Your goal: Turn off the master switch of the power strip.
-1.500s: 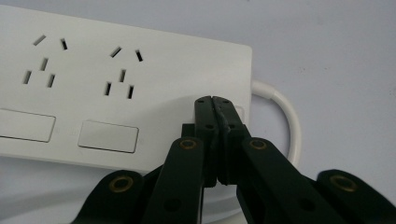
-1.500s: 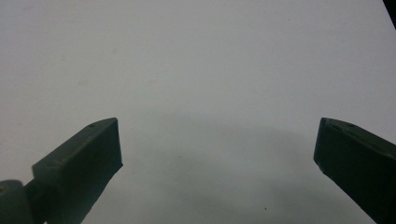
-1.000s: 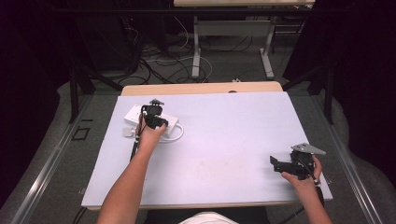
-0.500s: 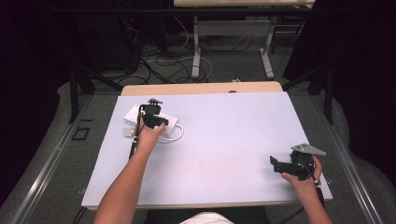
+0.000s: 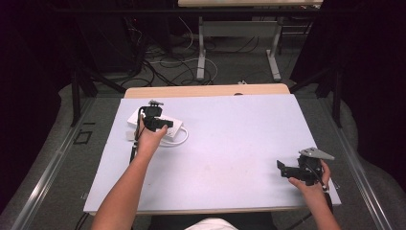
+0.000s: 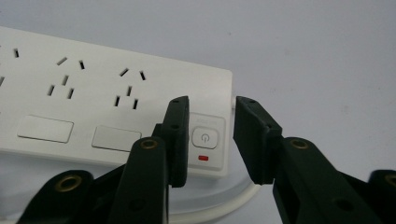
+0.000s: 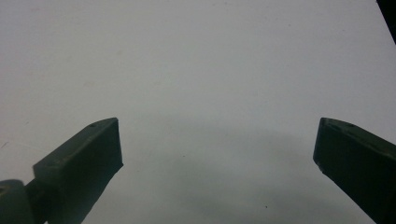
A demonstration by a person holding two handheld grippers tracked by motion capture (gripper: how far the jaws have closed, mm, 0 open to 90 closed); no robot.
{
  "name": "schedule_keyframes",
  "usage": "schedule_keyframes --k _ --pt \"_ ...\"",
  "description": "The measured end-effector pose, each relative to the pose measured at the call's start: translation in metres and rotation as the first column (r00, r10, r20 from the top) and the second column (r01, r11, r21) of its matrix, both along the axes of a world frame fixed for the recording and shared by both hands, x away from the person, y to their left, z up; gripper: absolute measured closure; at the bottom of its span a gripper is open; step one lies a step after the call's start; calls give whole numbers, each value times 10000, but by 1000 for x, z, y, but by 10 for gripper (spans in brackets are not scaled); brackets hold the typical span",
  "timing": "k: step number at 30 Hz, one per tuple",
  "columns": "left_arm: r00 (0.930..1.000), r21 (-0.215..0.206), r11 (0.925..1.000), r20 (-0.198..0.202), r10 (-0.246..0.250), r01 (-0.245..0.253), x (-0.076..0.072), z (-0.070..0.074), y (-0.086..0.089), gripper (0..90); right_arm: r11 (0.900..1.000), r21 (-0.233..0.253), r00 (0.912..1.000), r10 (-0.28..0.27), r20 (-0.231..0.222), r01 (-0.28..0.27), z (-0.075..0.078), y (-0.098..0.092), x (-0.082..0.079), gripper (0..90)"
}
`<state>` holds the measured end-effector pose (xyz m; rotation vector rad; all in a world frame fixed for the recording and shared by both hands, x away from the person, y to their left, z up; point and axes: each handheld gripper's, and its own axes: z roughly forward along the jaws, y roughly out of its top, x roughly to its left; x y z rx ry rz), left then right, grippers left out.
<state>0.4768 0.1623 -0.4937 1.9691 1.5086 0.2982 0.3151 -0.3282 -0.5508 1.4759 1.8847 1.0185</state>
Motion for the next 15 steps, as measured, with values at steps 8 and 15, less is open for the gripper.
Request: schedule_keyframes --k 8,15 --pt "9997 -137 9998 216 -104 107 -6 3 -1 545 10000 4 10000 2 34 -2 0 0 0 8" --pt "9992 -101 9993 178 -362 363 -9 3 -4 460 10000 16 10000 -46 26 46 1 0 -2 8"
